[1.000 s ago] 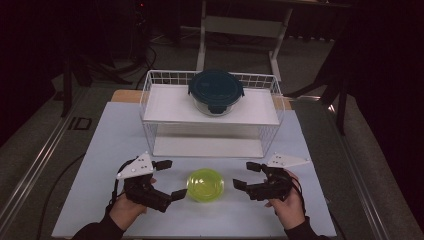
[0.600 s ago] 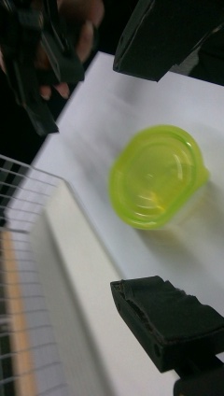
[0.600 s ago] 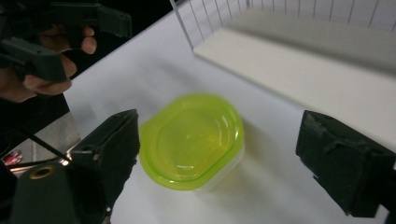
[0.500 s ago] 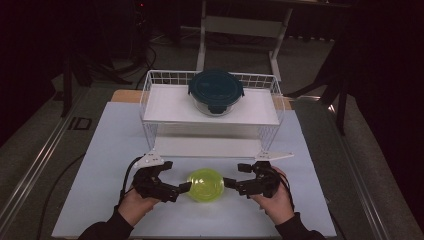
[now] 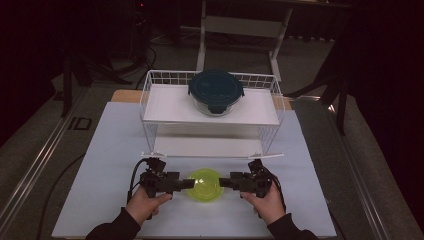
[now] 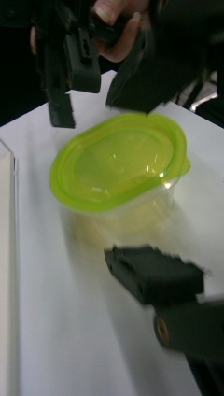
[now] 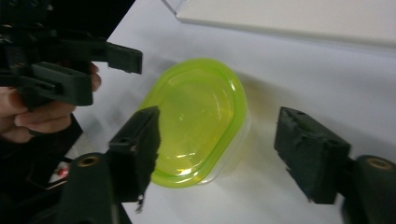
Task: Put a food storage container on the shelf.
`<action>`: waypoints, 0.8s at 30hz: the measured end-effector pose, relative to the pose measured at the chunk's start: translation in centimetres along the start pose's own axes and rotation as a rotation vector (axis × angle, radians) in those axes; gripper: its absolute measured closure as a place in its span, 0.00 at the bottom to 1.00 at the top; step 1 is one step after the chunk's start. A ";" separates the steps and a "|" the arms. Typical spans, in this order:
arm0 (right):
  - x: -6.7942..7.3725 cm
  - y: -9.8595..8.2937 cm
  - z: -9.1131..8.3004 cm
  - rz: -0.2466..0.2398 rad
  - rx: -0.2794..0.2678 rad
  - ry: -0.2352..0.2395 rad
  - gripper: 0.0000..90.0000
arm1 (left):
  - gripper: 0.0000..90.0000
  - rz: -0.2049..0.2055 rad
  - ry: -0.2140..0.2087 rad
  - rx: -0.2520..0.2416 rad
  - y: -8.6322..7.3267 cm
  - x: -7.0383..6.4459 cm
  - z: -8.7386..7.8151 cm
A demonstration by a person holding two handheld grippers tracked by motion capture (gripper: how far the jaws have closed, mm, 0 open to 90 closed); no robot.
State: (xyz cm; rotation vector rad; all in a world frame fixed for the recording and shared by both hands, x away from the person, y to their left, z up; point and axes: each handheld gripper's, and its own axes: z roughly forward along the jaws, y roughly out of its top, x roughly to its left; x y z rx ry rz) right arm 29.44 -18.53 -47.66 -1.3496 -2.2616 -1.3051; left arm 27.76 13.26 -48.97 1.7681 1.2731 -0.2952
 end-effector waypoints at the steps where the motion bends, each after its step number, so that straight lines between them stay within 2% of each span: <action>1: -0.4 -0.1 0.3 0.043 0.014 -0.005 0.41 | 0.31 -0.012 -0.002 0.004 -0.1 0.2 0.1; 2: -0.6 -0.1 0.4 0.056 0.019 -0.007 0.43 | 0.38 -0.016 -0.008 0.013 -0.1 0.3 0.3; 5: -0.9 -0.2 0.6 0.084 0.034 -0.009 0.46 | 0.46 -0.027 -0.012 0.015 -0.2 0.5 0.4; 7: -1.1 -0.3 0.8 0.103 0.048 -0.012 0.52 | 0.48 -0.034 -0.024 0.019 -0.3 0.5 0.6; 10: -1.3 -0.5 1.1 0.133 0.063 -0.006 0.60 | 0.56 -0.065 -0.064 0.033 -0.3 0.7 0.8; 12: -1.3 -0.6 1.1 0.141 0.066 -0.008 0.61 | 0.56 -0.071 -0.059 0.047 -0.4 0.8 1.1; 13: -1.4 -0.7 1.3 0.172 0.079 0.004 0.66 | 0.63 -0.084 -0.070 0.054 -0.4 1.0 1.2; 14: -1.5 -0.7 1.3 0.187 0.082 0.017 0.69 | 0.65 -0.093 -0.070 0.058 -0.4 1.1 1.2; 15: -1.6 -0.8 1.4 0.196 0.086 0.028 0.71 | 0.70 -0.087 -0.065 0.061 -0.5 1.1 1.2; 18: -1.5 -0.8 1.4 0.200 0.095 0.029 0.75 | 0.73 -0.092 -0.066 0.067 -0.5 1.2 1.3; 19: -1.6 -0.9 1.5 0.212 0.096 0.042 0.78 | 0.77 -0.089 -0.063 0.070 -0.5 1.1 1.3; 24: -1.4 -0.9 1.6 0.231 0.113 0.060 0.82 | 0.82 -0.090 -0.057 0.093 -0.4 0.9 1.3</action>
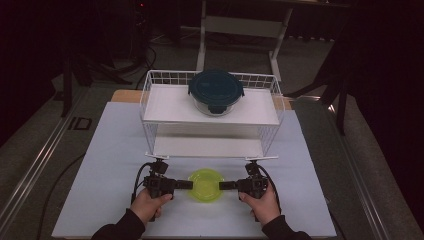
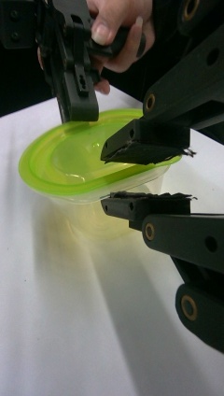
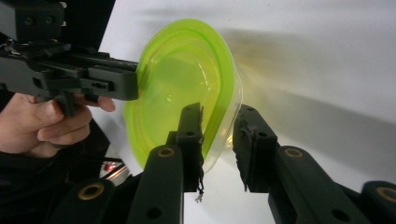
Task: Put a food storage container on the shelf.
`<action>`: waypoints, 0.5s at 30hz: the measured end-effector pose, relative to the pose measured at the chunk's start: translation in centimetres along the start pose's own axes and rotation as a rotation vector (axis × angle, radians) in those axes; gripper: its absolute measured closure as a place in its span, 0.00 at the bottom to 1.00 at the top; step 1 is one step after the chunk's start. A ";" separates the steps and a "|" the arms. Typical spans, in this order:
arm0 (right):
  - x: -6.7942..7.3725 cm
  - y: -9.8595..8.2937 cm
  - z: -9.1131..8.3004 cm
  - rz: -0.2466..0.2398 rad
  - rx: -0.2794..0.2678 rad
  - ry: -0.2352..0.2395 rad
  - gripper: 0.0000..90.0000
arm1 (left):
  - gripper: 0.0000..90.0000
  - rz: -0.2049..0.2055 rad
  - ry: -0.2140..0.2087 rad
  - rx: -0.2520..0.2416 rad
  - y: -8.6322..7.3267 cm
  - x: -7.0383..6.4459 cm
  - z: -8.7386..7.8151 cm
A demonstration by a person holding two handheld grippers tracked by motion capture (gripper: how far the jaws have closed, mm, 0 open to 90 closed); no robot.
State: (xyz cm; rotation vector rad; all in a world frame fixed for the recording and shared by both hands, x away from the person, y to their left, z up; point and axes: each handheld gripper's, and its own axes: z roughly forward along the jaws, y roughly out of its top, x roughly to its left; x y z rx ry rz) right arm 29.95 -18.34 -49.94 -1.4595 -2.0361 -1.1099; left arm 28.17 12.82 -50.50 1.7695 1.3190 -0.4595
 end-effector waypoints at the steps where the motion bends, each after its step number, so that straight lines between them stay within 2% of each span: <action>1: 0.1 -0.1 0.0 0.005 0.001 0.006 0.82 | 0.82 0.003 0.004 0.005 0.0 0.0 0.0; 4: 0.2 -0.2 0.0 0.012 -0.001 0.014 0.84 | 0.82 0.022 0.017 0.023 0.0 -0.3 -0.1; 8: 0.5 -0.3 0.1 0.006 -0.008 0.012 0.86 | 0.83 0.025 0.037 0.051 -0.1 -0.8 0.0; 12: 0.8 -0.4 -0.1 -0.001 -0.006 0.014 0.88 | 0.86 -0.008 0.036 0.042 -0.3 -0.9 -0.2; 13: 0.9 -0.5 -0.2 -0.002 -0.009 0.016 0.90 | 0.88 0.001 0.040 0.035 -0.4 -1.0 -0.2; 15: 1.3 -0.5 -0.4 -0.035 -0.014 -0.011 0.90 | 0.89 0.014 0.040 0.039 -0.4 -1.2 -0.2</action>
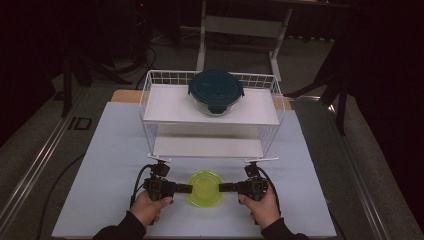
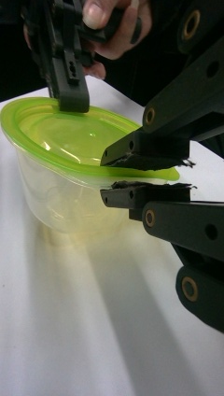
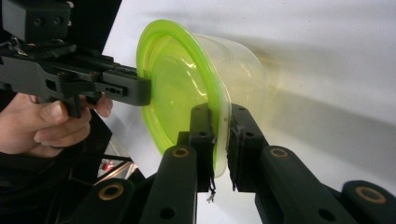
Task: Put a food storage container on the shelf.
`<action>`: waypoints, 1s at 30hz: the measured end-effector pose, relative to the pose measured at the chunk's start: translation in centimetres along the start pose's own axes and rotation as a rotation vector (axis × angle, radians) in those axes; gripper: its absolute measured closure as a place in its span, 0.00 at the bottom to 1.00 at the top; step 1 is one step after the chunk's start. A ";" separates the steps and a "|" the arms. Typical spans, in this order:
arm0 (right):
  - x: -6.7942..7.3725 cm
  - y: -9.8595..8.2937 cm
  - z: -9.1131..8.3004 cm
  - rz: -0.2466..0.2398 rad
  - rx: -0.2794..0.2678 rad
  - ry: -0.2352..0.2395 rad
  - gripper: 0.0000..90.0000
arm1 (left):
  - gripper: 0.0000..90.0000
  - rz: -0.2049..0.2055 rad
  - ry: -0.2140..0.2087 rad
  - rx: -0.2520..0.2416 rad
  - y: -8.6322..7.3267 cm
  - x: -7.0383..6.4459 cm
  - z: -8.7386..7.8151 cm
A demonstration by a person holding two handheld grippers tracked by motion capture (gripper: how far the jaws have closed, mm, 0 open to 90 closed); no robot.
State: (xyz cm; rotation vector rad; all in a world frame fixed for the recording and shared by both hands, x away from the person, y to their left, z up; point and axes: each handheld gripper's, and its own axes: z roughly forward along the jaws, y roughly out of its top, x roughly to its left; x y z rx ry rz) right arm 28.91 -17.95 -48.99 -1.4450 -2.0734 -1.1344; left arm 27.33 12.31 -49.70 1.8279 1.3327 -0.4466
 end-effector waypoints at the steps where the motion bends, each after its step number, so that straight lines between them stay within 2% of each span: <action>1: 0.0 -0.1 -0.1 0.001 0.000 -0.001 0.90 | 0.89 0.004 -0.006 -0.001 0.0 0.0 0.0; 7: 0.1 -0.1 -0.3 -0.004 -0.010 0.003 0.90 | 0.89 0.009 -0.014 -0.006 0.1 -0.2 -0.2; 14: 1.0 0.3 -1.1 -0.032 -0.038 -0.001 0.90 | 0.89 0.038 0.000 -0.023 0.7 -1.5 -1.2; 25: 3.0 1.3 -2.7 -0.082 -0.080 -0.001 0.90 | 0.90 0.056 -0.022 -0.067 1.6 -3.1 -3.2; 30: 4.0 1.8 -3.5 -0.097 -0.101 -0.014 0.90 | 0.90 0.071 -0.011 -0.078 2.2 -4.0 -3.9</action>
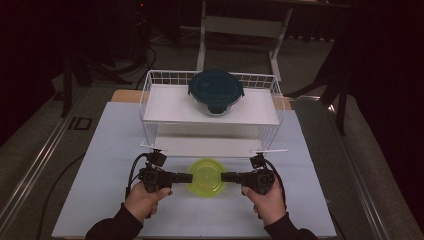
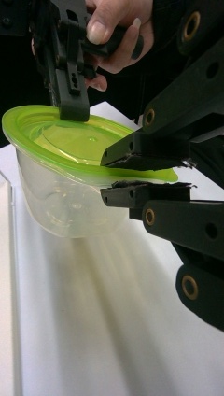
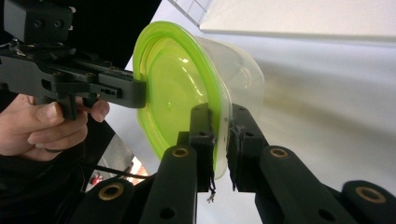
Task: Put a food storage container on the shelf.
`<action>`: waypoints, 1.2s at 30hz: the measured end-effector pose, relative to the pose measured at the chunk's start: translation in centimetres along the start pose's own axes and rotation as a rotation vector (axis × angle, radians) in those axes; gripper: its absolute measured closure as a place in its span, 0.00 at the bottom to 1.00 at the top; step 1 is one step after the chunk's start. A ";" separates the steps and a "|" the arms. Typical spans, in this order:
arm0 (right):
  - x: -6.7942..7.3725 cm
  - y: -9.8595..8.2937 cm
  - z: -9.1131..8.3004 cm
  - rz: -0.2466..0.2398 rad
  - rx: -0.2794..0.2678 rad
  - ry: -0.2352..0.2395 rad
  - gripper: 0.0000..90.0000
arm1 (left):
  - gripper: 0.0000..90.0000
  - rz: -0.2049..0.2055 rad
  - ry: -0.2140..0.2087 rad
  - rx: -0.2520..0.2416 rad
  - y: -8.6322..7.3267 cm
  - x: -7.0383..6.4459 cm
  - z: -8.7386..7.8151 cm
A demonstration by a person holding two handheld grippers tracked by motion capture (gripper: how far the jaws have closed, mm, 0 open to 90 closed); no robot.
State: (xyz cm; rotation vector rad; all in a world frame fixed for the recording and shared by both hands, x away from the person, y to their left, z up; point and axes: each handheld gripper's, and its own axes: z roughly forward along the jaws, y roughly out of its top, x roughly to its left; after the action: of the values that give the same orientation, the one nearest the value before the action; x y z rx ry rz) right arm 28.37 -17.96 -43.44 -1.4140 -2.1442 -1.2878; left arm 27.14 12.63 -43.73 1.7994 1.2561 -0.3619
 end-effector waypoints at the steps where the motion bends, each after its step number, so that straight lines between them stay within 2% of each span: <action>1: 0.4 0.2 -0.4 -0.007 -0.010 -0.002 0.90 | 0.90 0.003 -0.002 -0.003 0.2 -0.2 -0.2; 10: 1.7 1.1 -1.6 -0.029 -0.039 0.005 0.90 | 0.90 0.028 -0.006 -0.020 1.4 -1.9 -1.7; 16: 2.9 2.3 -2.9 -0.050 -0.072 0.016 0.90 | 0.90 0.064 -0.009 -0.053 2.7 -3.5 -3.2; 27: 5.9 6.1 -5.8 -0.107 -0.144 0.013 0.90 | 0.90 0.123 -0.009 -0.118 6.2 -6.2 -5.9; 36: 7.4 9.0 -7.3 -0.134 -0.184 0.007 0.90 | 0.90 0.163 0.004 -0.152 9.5 -8.1 -7.8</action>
State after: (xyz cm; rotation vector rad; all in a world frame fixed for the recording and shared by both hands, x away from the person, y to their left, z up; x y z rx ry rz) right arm 30.62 -18.06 -29.89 -1.3484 -2.1962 -1.5727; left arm 29.92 12.95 -29.23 1.7581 1.1006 -0.1664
